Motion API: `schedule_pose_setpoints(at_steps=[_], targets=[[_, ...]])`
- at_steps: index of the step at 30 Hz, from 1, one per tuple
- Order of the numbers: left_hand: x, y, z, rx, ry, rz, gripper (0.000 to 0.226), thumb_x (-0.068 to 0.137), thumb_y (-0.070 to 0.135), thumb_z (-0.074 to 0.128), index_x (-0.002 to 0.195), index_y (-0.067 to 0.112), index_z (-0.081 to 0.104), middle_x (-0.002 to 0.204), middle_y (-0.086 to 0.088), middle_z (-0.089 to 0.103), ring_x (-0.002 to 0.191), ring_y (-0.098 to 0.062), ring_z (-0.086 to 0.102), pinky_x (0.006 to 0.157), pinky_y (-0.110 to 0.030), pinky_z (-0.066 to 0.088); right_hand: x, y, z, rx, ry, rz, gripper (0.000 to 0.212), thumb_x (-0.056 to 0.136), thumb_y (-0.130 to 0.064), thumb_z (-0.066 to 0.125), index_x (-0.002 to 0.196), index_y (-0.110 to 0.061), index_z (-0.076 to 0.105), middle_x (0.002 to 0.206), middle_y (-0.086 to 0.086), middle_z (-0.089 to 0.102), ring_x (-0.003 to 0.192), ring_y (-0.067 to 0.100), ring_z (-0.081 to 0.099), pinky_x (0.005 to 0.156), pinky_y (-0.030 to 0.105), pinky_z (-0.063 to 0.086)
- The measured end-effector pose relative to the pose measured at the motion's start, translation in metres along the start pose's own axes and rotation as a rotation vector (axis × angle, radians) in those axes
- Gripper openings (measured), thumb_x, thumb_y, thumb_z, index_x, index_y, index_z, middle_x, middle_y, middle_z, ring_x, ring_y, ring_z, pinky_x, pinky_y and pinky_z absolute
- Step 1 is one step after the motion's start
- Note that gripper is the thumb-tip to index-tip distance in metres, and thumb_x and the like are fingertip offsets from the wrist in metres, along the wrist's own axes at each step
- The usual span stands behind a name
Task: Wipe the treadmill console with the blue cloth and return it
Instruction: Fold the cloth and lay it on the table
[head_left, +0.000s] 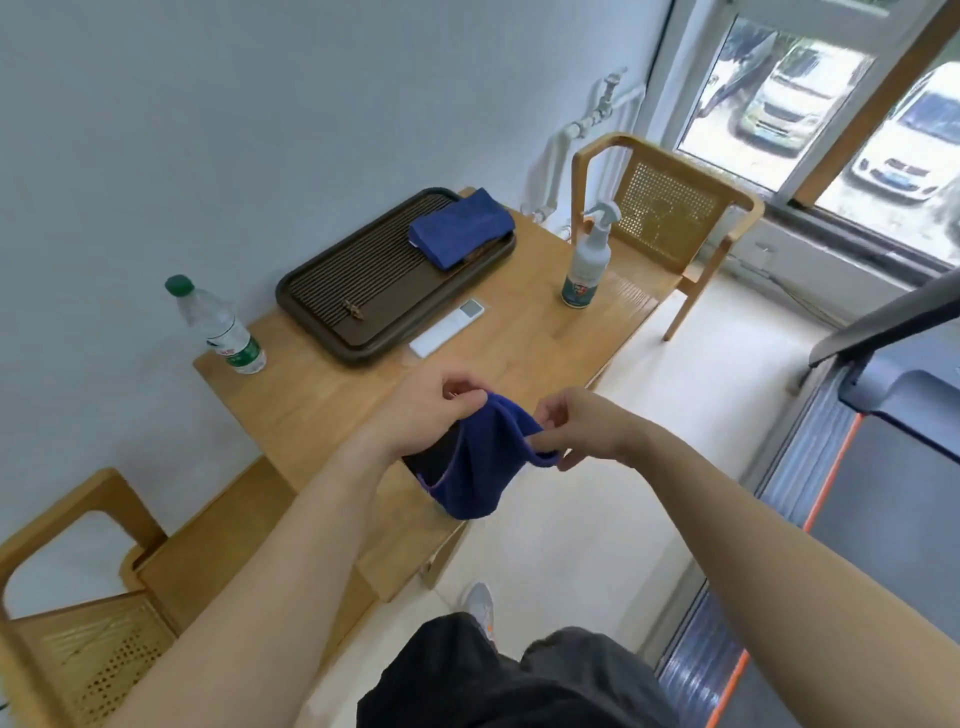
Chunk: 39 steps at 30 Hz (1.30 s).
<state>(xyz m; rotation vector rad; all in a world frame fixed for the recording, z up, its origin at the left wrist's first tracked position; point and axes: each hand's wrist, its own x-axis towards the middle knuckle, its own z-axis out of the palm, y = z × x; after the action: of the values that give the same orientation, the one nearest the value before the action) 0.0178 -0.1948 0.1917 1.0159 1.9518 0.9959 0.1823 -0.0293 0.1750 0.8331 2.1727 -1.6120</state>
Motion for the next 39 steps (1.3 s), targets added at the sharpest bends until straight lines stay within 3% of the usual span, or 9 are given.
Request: schedule_pose_setpoints(at_steps=[6,10,15,19,22,27,31,35,39], targets=[[0.05,0.022,-0.032,0.064,0.166,-0.026,0.017,0.095,0.016,0.063,0.099,0.027,0.076,0.092,0.012,0.074,0.091,-0.006,0.067,0.082,-0.026,0.054,0.042,-0.045,-0.08,-0.153,0.014,0.026,0.013,0.081,-0.009,0.075,0.09,-0.013,0.067,0.085,0.006,0.07,0.076,0.017,0.067,0.065,0.03,0.062],[0.085,0.034,-0.03,0.085,0.368,-0.076,0.019,0.095,0.014,0.062,0.095,0.029,0.075,0.088,0.015,0.072,0.083,0.003,0.065,0.069,-0.01,0.046,0.071,-0.082,-0.128,-0.372,-0.014,0.062,0.007,0.083,-0.016,0.069,0.084,-0.01,0.066,0.061,0.001,0.059,0.054,0.015,0.052,0.048,0.024,0.047],[0.117,0.06,-0.038,0.071,0.749,-0.13,0.02,0.097,0.013,0.059,0.097,0.026,0.074,0.09,0.017,0.069,0.078,0.007,0.059,0.062,-0.003,0.042,0.108,-0.125,-0.167,-0.16,0.038,-0.208,0.01,0.087,-0.013,0.072,0.08,-0.01,0.066,0.065,0.005,0.065,0.053,0.013,0.059,0.051,0.025,0.053],[0.132,0.085,-0.048,0.083,0.949,-0.155,0.02,0.099,0.015,0.057,0.101,0.025,0.074,0.091,0.016,0.068,0.084,0.004,0.059,0.071,-0.013,0.042,0.118,-0.156,-0.192,-0.078,0.012,-0.362,0.009,0.089,-0.012,0.071,0.089,-0.012,0.062,0.068,0.003,0.065,0.048,0.008,0.059,0.047,0.022,0.051],[0.134,0.093,-0.036,0.067,0.974,-0.156,0.02,0.098,0.013,0.058,0.101,0.024,0.074,0.094,0.013,0.071,0.089,-0.001,0.062,0.077,-0.017,0.046,0.119,-0.156,-0.212,-0.092,-0.055,-0.413,0.011,0.089,-0.007,0.067,0.094,-0.013,0.059,0.06,0.0,0.059,0.045,0.008,0.053,0.043,0.021,0.045],[0.131,0.074,0.022,0.029,0.893,-0.257,0.019,0.097,0.012,0.06,0.099,0.024,0.075,0.095,0.012,0.072,0.091,-0.004,0.064,0.081,-0.021,0.05,0.135,-0.106,-0.219,-0.26,-0.109,-0.395,0.002,0.087,-0.014,0.07,0.086,-0.013,0.07,0.067,0.001,0.063,0.056,0.014,0.053,0.045,0.021,0.043],[0.135,0.026,0.091,-0.133,0.8,-0.423,0.022,0.095,0.012,0.064,0.092,0.032,0.073,0.091,0.009,0.073,0.087,-0.008,0.066,0.077,-0.022,0.048,0.164,-0.027,-0.204,-0.317,-0.184,-0.214,0.006,0.087,-0.017,0.073,0.084,-0.013,0.069,0.069,0.002,0.062,0.059,0.015,0.053,0.048,0.024,0.042],[0.136,-0.025,0.155,-0.253,0.633,-0.624,0.016,0.093,0.012,0.067,0.091,0.026,0.076,0.088,0.006,0.075,0.085,-0.009,0.068,0.078,-0.024,0.053,0.184,0.049,-0.186,-0.394,-0.285,-0.027,0.008,0.086,-0.016,0.074,0.081,-0.012,0.069,0.071,0.002,0.061,0.06,0.016,0.054,0.048,0.024,0.042],[0.15,-0.053,0.162,-0.294,0.626,-0.674,0.015,0.094,0.013,0.065,0.094,0.022,0.078,0.077,0.003,0.073,0.069,-0.009,0.066,0.072,-0.024,0.051,0.204,0.068,-0.179,-0.334,-0.279,0.036,0.008,0.089,-0.016,0.069,0.084,-0.009,0.073,0.071,0.002,0.063,0.06,0.016,0.054,0.048,0.024,0.042]])
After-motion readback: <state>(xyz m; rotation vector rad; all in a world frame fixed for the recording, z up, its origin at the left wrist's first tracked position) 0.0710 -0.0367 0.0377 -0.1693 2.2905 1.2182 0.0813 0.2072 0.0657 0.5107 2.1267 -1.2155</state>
